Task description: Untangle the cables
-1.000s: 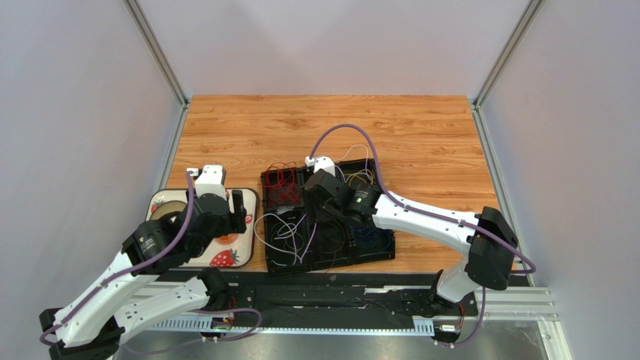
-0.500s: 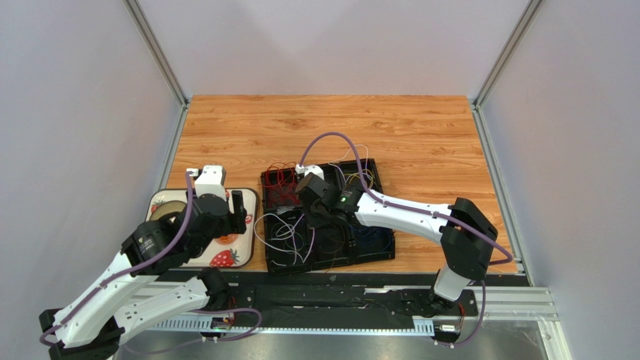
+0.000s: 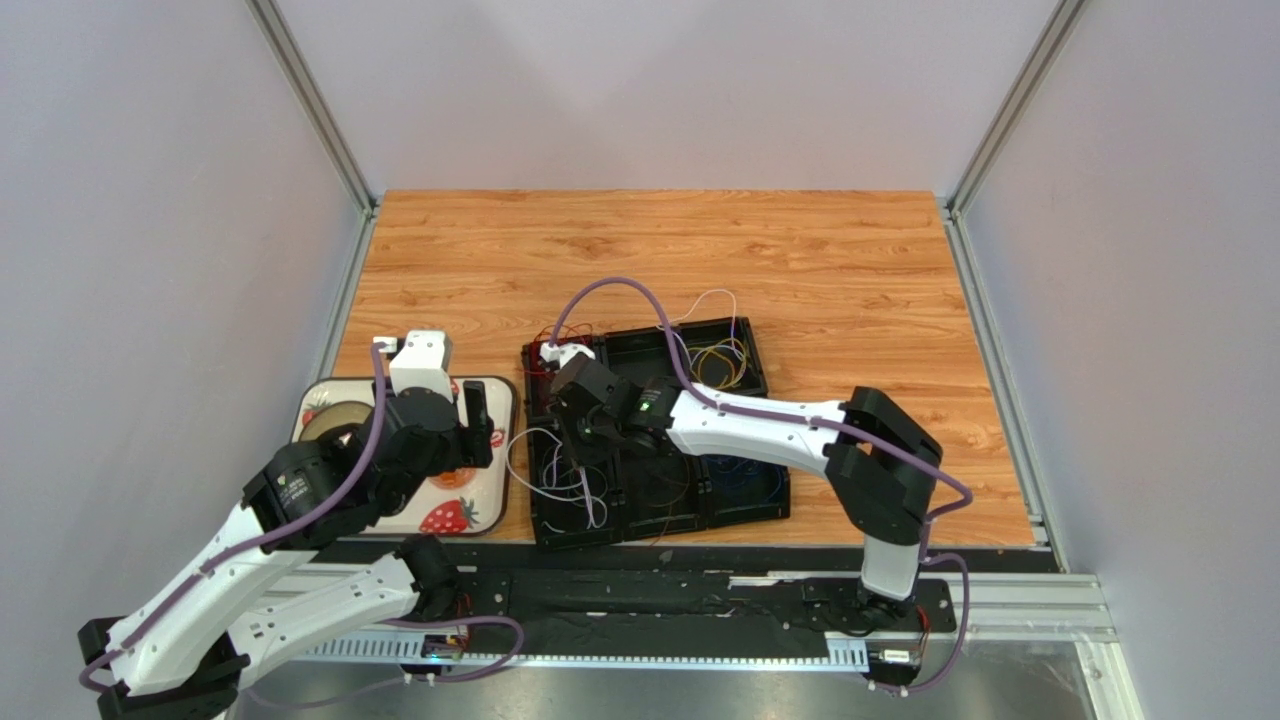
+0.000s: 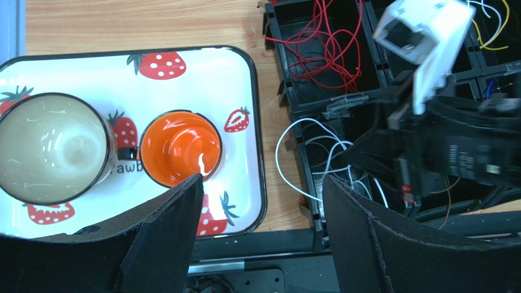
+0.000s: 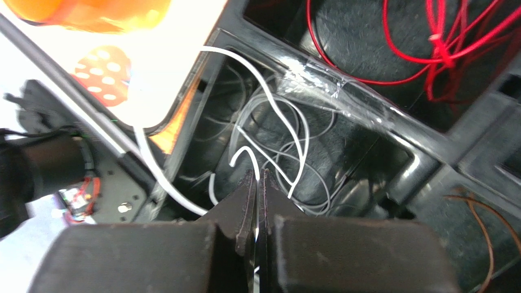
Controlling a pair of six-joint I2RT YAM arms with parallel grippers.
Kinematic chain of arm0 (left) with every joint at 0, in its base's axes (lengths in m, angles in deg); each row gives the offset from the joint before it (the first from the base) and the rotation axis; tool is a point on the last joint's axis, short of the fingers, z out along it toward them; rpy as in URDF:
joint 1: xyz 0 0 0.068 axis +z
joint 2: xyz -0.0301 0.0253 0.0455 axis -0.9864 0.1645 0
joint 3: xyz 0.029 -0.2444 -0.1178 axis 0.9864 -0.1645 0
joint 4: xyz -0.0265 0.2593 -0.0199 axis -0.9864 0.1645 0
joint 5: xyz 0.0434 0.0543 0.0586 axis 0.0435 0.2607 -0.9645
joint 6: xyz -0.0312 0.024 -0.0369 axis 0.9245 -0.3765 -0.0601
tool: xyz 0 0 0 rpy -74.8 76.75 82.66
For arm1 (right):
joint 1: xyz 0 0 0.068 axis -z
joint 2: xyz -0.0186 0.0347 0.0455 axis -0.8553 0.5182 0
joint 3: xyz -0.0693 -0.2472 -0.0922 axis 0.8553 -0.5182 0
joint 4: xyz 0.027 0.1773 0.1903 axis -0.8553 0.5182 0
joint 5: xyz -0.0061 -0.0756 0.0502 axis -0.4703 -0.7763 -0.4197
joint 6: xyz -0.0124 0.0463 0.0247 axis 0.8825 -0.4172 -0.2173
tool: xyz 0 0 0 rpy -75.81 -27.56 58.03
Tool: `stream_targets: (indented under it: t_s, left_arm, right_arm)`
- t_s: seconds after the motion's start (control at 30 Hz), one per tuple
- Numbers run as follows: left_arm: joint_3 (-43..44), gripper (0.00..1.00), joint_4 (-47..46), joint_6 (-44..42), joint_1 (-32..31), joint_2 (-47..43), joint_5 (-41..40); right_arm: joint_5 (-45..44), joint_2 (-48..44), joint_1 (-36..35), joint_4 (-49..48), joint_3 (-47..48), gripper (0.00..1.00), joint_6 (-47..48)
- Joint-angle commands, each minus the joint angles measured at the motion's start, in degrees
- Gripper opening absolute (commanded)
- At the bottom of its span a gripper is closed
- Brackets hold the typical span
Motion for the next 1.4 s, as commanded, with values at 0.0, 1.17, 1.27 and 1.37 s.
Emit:
stream_targets:
  t_s: [0.0, 1.17, 1.27, 1.37]
  left_arm:
    - [-0.3, 0.79, -1.0, -0.5, 0.3, 0.4, 0.3]
    - [-0.3, 0.8, -0.6, -0.1, 0.3, 1.4, 0.0]
    - [-0.4, 0.8, -0.7, -0.1, 0.3, 1.3, -0.1]
    - [-0.4, 0.8, -0.8, -0.3, 0.3, 1.8, 0.1]
  right_arm:
    - [1.3, 2.6, -0.2, -1.2, 3.0, 0.0, 2.2]
    - [-30.7, -37.0, -3.3, 13.2, -14.9, 0.78, 0.5]
    - [-34.7, -42.4, -3.4, 14.1, -22.5, 0.83, -0.7]
    - [-39.0, -48.8, -3.4, 15.9, -28.4, 0.91, -2.7]
